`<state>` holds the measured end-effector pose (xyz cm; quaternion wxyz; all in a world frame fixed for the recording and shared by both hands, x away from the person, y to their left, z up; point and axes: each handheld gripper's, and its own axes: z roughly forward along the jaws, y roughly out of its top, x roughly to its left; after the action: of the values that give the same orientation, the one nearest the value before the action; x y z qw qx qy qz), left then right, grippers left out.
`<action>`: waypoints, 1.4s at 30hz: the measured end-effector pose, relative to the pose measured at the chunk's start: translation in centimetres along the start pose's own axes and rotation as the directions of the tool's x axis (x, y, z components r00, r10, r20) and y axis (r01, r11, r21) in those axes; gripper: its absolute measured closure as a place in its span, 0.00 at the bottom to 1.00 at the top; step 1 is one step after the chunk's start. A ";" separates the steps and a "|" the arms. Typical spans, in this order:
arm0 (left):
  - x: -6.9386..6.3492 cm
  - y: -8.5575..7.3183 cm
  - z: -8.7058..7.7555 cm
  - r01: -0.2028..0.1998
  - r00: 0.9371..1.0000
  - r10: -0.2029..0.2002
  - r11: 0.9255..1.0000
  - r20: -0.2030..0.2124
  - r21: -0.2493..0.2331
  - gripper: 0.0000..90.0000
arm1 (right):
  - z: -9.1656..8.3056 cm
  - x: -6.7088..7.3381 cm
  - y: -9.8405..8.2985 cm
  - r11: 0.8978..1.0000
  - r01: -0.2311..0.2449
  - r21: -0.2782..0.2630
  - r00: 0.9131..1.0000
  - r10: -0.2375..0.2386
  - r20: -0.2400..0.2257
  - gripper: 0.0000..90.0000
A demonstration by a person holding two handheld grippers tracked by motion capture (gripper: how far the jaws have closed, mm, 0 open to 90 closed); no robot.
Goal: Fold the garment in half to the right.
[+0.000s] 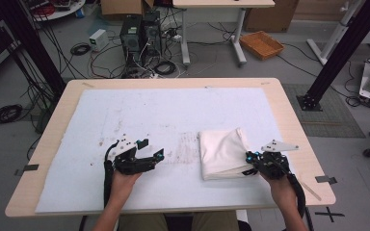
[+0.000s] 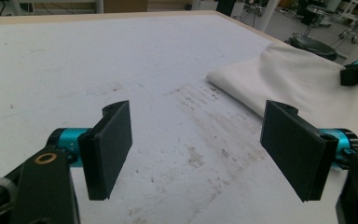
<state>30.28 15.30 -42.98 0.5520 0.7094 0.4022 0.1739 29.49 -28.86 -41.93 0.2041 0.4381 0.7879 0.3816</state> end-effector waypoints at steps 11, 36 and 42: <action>0.2 -0.1 0.0 0.016 1.000 -0.016 1.000 -0.001 0.005 0.28 | -0.1 -1.2 -1.4 0.995 -0.077 0.066 0.995 0.073 0.063 0.66; 0.4 -0.1 0.1 0.023 1.000 -0.023 1.000 0.005 0.010 0.28 | -1.1 -2.0 1.4 0.993 0.043 -0.109 0.998 -0.049 -0.049 0.70; 0.3 -0.2 0.1 0.012 1.000 -0.012 1.000 0.012 0.024 0.28 | 5.8 -3.4 4.4 0.997 0.042 0.067 0.999 -0.041 -0.013 0.76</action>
<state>30.44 15.44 -43.27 0.5470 0.7147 0.4050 0.1613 37.46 -27.86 -42.13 0.1926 0.4259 0.8104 0.3532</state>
